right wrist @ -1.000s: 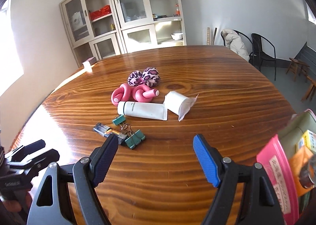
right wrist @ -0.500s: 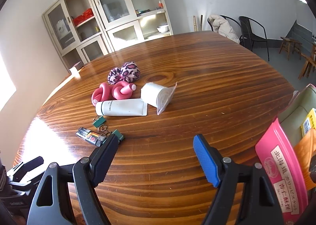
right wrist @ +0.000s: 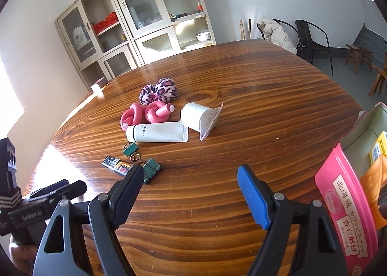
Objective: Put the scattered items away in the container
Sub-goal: 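Move both grippers back toward the pink hair curlers on the table, then grasp the knotted pink foam hair curler with the left gripper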
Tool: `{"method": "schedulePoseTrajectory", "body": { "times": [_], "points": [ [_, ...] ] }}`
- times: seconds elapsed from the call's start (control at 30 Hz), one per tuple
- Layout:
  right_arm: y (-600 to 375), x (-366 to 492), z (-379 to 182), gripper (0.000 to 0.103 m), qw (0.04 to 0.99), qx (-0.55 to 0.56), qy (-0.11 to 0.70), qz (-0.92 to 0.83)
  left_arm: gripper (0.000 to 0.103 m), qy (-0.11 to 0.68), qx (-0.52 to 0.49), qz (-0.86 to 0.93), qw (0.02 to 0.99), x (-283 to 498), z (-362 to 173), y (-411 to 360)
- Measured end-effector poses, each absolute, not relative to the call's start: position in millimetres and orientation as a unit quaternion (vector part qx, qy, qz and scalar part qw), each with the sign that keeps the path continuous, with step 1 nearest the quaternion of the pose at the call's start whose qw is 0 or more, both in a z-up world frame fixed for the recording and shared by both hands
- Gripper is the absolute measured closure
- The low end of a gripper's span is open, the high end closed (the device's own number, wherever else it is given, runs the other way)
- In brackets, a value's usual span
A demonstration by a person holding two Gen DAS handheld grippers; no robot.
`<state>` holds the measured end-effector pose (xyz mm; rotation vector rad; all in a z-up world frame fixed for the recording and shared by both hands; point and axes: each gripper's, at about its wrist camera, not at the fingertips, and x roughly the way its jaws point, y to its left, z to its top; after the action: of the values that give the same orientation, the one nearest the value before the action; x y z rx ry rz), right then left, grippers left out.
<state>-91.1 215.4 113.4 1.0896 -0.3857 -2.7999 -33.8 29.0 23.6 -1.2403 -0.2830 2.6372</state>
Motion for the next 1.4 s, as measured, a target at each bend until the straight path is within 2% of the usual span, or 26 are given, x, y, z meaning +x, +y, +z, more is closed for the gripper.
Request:
{"method": "schedulePoseTrajectory", "body": {
  "times": [0.23,0.63,0.97,1.13,1.4],
  "points": [
    [214,-91,113,0.019,0.059,0.363,-0.129,-0.921,0.001,-0.064,-0.404,0.907,0.100,-79,36,47],
    [215,-94,110,0.018,0.060,0.375,-0.137,-0.915,0.001,-0.101,-0.421,0.895,0.112,-156,30,59],
    [213,-96,105,0.018,0.056,0.383,-0.131,-0.913,0.001,-0.072,-0.432,0.894,0.090,-180,12,60],
    [214,-96,104,0.018,0.054,0.382,-0.130,-0.913,0.001,-0.089,-0.419,0.900,0.078,-180,14,44],
    [214,-95,102,0.018,0.054,0.385,-0.128,-0.913,0.002,-0.047,-0.433,0.894,0.104,-181,4,68]
  ]
}}
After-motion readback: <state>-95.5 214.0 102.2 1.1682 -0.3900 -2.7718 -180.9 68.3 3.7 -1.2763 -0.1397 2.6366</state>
